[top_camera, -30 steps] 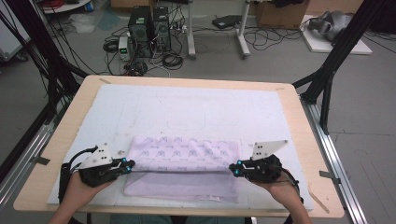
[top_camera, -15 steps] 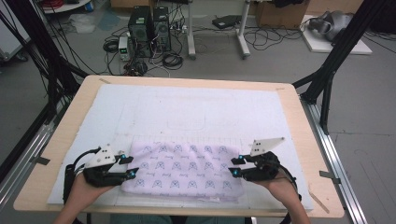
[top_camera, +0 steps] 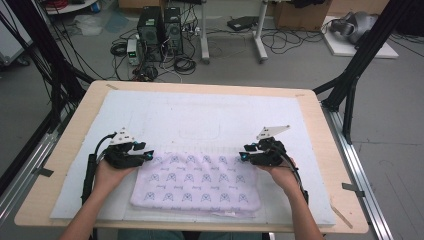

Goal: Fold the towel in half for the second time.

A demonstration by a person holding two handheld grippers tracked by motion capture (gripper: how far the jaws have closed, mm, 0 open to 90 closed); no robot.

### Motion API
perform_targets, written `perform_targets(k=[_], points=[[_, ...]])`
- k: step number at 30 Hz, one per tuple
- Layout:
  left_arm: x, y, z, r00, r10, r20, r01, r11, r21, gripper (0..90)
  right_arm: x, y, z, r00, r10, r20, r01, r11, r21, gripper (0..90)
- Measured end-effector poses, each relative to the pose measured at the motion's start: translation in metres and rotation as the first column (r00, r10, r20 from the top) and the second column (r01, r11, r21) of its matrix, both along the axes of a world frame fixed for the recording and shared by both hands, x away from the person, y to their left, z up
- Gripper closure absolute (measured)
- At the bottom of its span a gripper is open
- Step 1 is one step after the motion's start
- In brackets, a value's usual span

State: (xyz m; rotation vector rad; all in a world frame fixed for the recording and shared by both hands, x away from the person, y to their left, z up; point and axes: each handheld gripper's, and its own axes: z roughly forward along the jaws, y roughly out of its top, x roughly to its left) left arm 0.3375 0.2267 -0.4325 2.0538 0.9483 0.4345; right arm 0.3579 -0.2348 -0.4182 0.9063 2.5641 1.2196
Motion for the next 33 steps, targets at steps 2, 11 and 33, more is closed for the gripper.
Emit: perform_targets(k=[2, 11, 33], points=[[0.002, -0.004, -0.007, 0.9994, 0.003, -0.034, 0.000, 0.9974, 0.072, 54.4, 0.003, 0.003, -0.008, 0.9993, 0.003, -0.037, -0.005, 0.999, -0.051, 64.4], [0.001, 0.001, -0.006, 0.9996, -0.002, -0.030, 0.002, 0.9999, 0.014, 47.6, 0.000, -0.008, -0.016, 0.9964, 0.013, -0.084, -0.019, 0.998, -0.064, 62.3], [-0.005, -0.006, -0.002, 0.9985, -0.054, 0.001, 0.054, 0.9984, 0.016, 82.2, -0.014, -0.018, -0.014, 0.9936, 0.049, -0.102, -0.048, 0.999, 0.007, 80.3]])
